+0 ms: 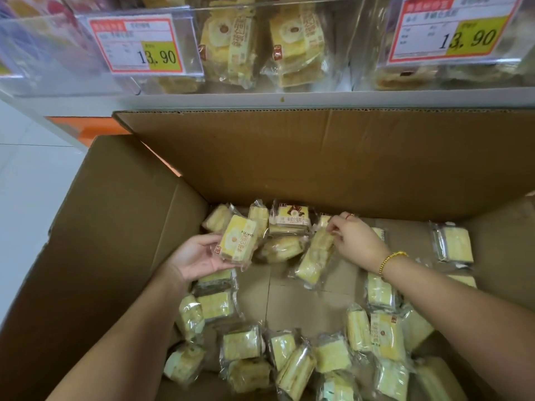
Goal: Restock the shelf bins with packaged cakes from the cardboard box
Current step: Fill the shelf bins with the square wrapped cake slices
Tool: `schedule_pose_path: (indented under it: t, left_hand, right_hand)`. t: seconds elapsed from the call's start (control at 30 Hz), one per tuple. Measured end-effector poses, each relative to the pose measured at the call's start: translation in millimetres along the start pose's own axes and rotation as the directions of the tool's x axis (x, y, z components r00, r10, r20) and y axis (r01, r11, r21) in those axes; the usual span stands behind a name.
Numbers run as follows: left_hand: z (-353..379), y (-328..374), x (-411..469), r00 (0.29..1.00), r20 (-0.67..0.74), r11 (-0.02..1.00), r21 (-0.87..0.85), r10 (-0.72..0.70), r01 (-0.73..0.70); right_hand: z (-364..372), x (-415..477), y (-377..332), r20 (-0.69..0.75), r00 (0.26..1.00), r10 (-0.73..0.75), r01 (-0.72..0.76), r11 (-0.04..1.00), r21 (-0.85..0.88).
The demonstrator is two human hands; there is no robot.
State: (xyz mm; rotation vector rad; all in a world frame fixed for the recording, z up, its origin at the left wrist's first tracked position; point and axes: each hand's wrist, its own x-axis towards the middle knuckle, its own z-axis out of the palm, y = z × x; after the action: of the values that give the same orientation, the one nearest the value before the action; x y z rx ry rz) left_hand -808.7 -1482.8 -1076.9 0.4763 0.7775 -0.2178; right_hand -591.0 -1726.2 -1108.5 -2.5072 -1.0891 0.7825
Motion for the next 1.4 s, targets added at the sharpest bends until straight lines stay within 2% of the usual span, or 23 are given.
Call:
schedule_pose_path:
  t: [0.1,0.2,0.3,0.43,0.57,0.63,0.67,0.73,0.8,0.83,0.93,1.03,1.1,1.2,1.3,1.4]
  left_hand:
    - [12,11,1,0.999,0.03,0.994,0.1,-0.037,0.034]
    - [30,15,5,0.999,0.036,0.973,0.231,-0.032,0.023]
    - [45,11,11,1.0,0.029,0.954,0.3,-0.005,-0.003]
    - [54,5,13,0.999,0.034,0.949,0.316,0.006,-0.016]
    - [45,5,18,0.993,-0.113,0.958,0.288,0.033,0.001]
    - [33,6,20,0.987,-0.158,0.951,0.307,0.02,0.03]
    - [27,6,20,0.982,-0.188,0.945,0.322,0.014,0.048]
    - [14,5,19,0.966,-0.259,0.939,0.334,0.012,0.077]
    - [5,4,19,0.959,-0.282,0.943,0.323,0.012,0.083]
    - [2,4,19,0.959,-0.284,0.945,0.317,0.015,0.079]
    - [-1,4,19,0.961,-0.276,0.954,0.296,0.033,0.052]
    - [0,6,19,0.961,-0.269,0.96,0.279,0.068,0.01]
    - [1,9,17,0.96,-0.265,0.961,0.277,0.084,-0.008]
    - [-3,15,13,0.958,-0.271,0.959,0.283,0.088,-0.008]
    - [-9,16,9,0.951,-0.302,0.949,0.313,0.063,0.036]
    - [-18,12,6,0.939,-0.342,0.945,0.318,0.037,0.078]
  right_hand:
    - [-28,-9,32,0.056,0.998,-0.014,0.023,0.985,-0.168]
    - [-57,-15,68,0.034,0.991,0.128,-0.118,0.967,-0.224]
    - [-64,-23,85,-0.005,0.972,0.235,-0.232,0.956,-0.179]
    - [-51,-23,74,-0.019,0.971,0.236,-0.237,0.97,-0.058]
    - [-36,-5,40,-0.012,0.964,0.265,-0.26,0.951,0.17]
    - [-32,-1,24,0.025,0.965,0.263,-0.263,0.947,0.186]
    - [-29,-1,16,0.033,0.977,0.21,-0.213,0.967,0.137]
    - [-22,-4,2,0.056,0.998,0.007,-0.005,1.0,-0.024]
    - [-10,-9,-8,0.104,0.985,-0.138,0.15,0.983,-0.109]
    - [-4,-9,-11,0.125,0.983,-0.136,0.15,0.983,-0.11]
    - [6,-9,-16,0.127,0.992,-0.015,0.023,0.998,-0.063]
    - [12,-15,-29,0.108,0.989,-0.103,0.118,0.983,-0.141]
    - [19,-20,-50,0.14,0.98,-0.142,0.16,0.979,-0.128]
    - [38,-12,-84,0.235,0.97,-0.056,0.124,0.95,-0.286]
    - [51,2,-104,0.333,0.933,0.135,0.037,0.886,-0.461]
    - [61,7,-116,0.43,0.877,0.213,0.074,0.826,-0.559]
